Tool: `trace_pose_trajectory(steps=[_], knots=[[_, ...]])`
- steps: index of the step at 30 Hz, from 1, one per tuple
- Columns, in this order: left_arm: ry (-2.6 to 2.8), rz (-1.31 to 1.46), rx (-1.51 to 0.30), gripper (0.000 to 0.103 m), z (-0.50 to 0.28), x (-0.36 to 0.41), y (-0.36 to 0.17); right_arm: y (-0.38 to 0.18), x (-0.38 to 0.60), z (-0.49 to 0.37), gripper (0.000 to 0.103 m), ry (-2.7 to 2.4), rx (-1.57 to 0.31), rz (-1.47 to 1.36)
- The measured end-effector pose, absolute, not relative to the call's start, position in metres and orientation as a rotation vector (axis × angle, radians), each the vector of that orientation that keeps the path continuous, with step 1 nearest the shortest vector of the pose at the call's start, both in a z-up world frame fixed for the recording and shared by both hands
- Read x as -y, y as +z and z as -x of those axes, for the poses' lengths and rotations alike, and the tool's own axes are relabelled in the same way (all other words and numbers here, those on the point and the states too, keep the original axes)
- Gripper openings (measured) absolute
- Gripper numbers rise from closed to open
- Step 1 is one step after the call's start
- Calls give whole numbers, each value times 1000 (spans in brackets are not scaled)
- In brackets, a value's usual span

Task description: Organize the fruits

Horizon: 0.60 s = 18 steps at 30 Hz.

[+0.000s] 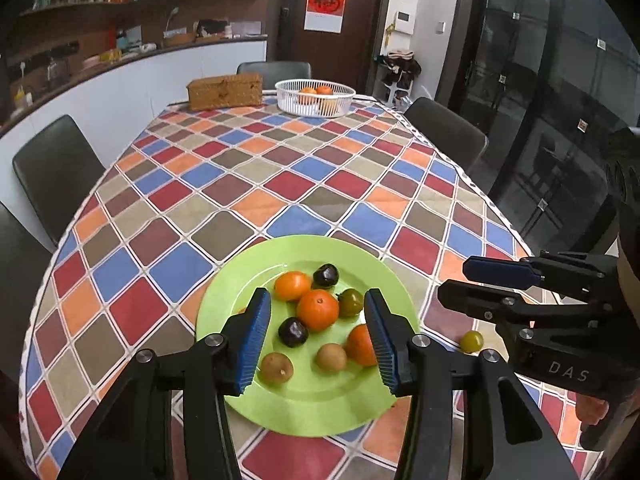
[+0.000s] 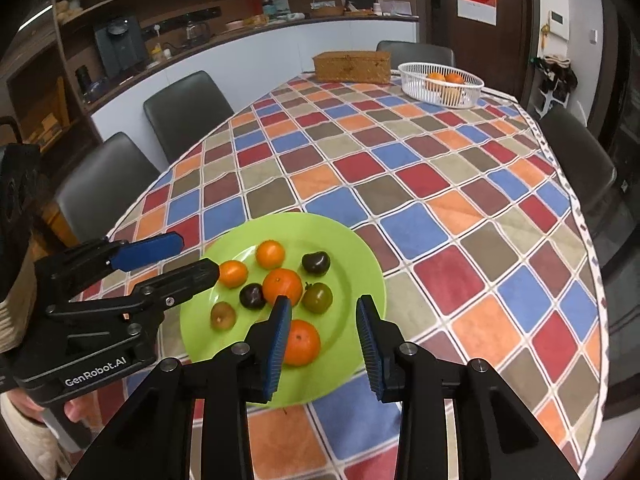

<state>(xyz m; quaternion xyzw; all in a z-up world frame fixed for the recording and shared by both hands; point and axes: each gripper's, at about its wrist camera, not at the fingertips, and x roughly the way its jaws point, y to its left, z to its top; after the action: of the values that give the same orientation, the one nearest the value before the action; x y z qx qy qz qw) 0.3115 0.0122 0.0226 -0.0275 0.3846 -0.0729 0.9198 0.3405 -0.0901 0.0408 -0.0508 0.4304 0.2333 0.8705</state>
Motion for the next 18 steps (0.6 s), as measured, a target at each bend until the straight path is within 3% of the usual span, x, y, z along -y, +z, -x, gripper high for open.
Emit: trace_pose_trajectory(steps=[4, 6, 18], knots=[[-155, 56, -784, 51, -299, -3, 28, 48, 99, -328, 36, 483, -888, 111], [-159, 48, -776, 53, -293, 3, 30, 51, 106, -321, 43, 471, -879, 108], [-140, 37, -796, 60, -261, 38, 17, 29, 143, -296, 43, 426, -900, 122]])
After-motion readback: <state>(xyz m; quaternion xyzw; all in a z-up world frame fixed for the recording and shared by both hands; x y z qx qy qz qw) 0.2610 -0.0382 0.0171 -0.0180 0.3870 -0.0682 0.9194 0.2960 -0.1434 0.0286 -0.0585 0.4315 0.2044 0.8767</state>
